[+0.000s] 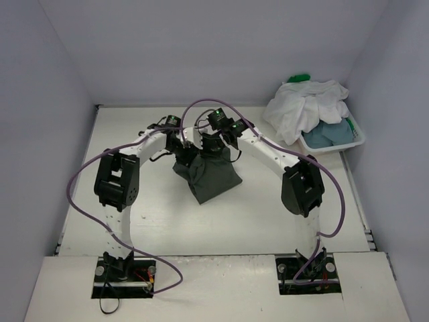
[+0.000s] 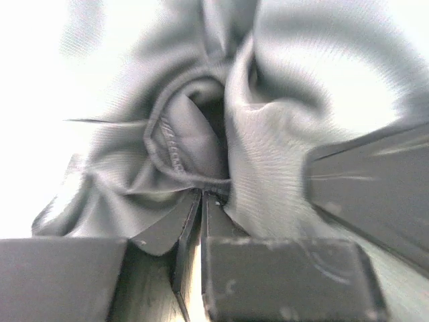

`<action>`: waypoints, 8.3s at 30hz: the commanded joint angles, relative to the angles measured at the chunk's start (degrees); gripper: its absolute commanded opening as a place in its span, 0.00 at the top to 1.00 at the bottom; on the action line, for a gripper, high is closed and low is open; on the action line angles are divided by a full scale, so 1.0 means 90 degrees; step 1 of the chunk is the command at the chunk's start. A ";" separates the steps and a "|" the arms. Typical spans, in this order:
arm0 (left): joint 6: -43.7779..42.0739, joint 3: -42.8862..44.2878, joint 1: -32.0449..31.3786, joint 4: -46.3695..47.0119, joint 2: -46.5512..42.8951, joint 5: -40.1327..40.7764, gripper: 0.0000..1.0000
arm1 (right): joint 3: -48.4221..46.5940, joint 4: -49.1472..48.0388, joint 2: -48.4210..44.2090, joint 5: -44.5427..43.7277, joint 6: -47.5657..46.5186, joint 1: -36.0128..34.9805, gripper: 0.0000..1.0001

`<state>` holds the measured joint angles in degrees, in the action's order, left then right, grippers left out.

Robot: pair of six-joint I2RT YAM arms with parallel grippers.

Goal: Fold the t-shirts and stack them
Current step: Fold the 2/3-rectangle-folded T-shirt at the corner of the board, then place the square-folded T-shirt at the corner of the board.

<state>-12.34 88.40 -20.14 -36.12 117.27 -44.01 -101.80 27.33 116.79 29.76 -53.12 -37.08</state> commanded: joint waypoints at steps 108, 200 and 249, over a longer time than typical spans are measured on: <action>-0.0211 -0.1072 -0.0203 0.1611 -0.1604 0.2243 1.00 | 0.2815 -0.4101 -0.0409 0.1147 0.4945 0.0468 1.00; 0.0030 0.2777 0.2043 0.0001 0.0067 0.5879 0.88 | 0.4201 -0.1924 -0.5525 0.1742 0.3402 0.3651 0.70; -0.1333 0.2600 0.2824 0.0213 0.1657 0.7047 1.00 | 0.4192 -0.1494 -0.5829 0.1977 0.3559 0.3680 0.79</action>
<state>-19.38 110.98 5.21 -37.76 133.38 14.68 -63.35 15.70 65.82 45.63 -22.06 -4.43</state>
